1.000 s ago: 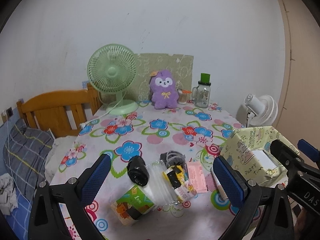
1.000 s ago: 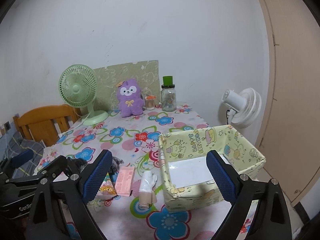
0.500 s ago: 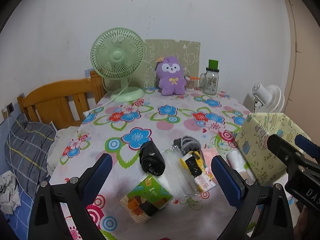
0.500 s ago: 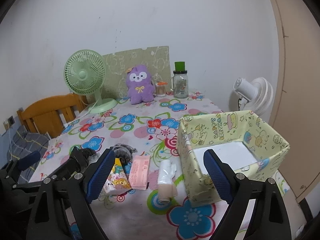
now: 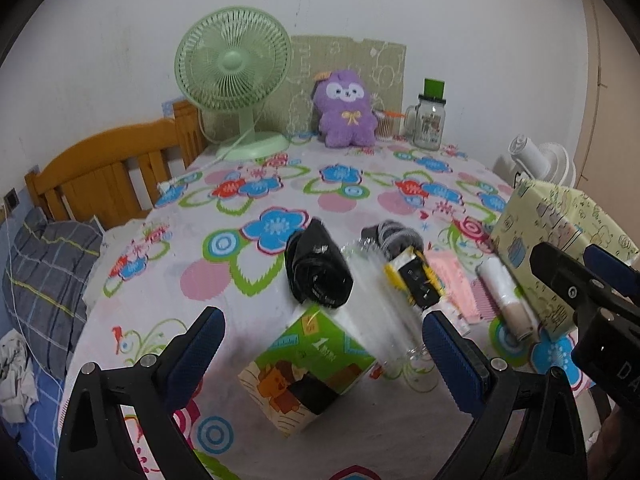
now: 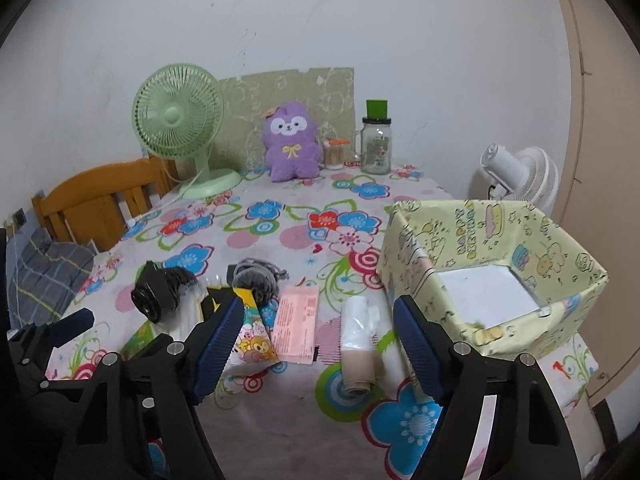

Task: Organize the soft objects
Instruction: 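Move the left tool to the green tissue box while the right tool approaches the white roll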

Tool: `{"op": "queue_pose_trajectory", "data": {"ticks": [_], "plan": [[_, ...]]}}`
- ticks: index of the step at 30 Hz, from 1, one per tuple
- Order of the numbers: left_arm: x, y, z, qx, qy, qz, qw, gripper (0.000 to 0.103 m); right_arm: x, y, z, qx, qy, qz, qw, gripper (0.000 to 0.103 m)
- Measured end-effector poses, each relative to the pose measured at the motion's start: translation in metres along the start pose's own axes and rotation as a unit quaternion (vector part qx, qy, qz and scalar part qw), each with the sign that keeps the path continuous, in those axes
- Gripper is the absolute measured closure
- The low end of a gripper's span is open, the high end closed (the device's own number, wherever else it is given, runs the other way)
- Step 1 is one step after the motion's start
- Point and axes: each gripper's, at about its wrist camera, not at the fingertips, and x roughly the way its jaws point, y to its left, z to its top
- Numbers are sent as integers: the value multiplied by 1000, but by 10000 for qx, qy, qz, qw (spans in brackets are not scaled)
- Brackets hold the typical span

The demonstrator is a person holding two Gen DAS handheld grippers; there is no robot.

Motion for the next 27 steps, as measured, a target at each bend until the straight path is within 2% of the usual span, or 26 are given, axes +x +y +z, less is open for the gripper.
{"op": "queue_pose_trajectory", "data": {"ticks": [12,21,27], "plan": [[29,1,-10,47,355,41,9993,4,33,10,-14,-93,476,-97,9988,31],[43,3,-16,-77,567,-31,9984,8,52,10,-27,-76,744,-419,9963,36],[47,1,-16,-111,548,-57,9984,10,68,3,-33,29,960,-629,9934,49]]}}
